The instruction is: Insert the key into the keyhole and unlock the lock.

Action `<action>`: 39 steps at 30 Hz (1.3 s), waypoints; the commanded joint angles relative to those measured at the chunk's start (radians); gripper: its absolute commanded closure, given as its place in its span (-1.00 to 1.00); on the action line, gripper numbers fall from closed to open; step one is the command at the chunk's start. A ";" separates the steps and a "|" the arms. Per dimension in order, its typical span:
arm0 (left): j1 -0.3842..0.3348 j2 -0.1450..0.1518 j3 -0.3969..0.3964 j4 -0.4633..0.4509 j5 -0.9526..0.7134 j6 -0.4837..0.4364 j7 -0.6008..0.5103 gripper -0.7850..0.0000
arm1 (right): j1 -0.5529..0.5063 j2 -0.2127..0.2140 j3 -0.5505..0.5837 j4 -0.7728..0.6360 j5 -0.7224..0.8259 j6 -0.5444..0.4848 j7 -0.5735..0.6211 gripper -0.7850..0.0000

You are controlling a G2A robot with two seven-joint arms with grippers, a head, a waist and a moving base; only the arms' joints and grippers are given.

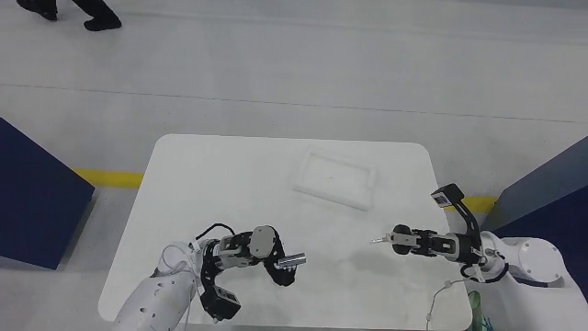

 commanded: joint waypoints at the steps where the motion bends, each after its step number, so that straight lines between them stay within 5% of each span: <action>1: -0.007 -0.006 0.002 0.022 0.007 0.003 -0.003 1.00 | 0.002 0.005 -0.014 -0.007 0.018 0.010 0.010 1.00; 13: -0.024 -0.039 0.000 0.089 -0.015 0.008 -0.007 1.00 | -0.007 0.025 -0.113 -0.051 0.040 0.005 0.005 1.00; 39: -0.008 -0.032 0.014 0.039 0.049 -0.036 0.036 1.00 | 0.041 0.011 -0.208 -0.023 0.066 0.024 -0.042 1.00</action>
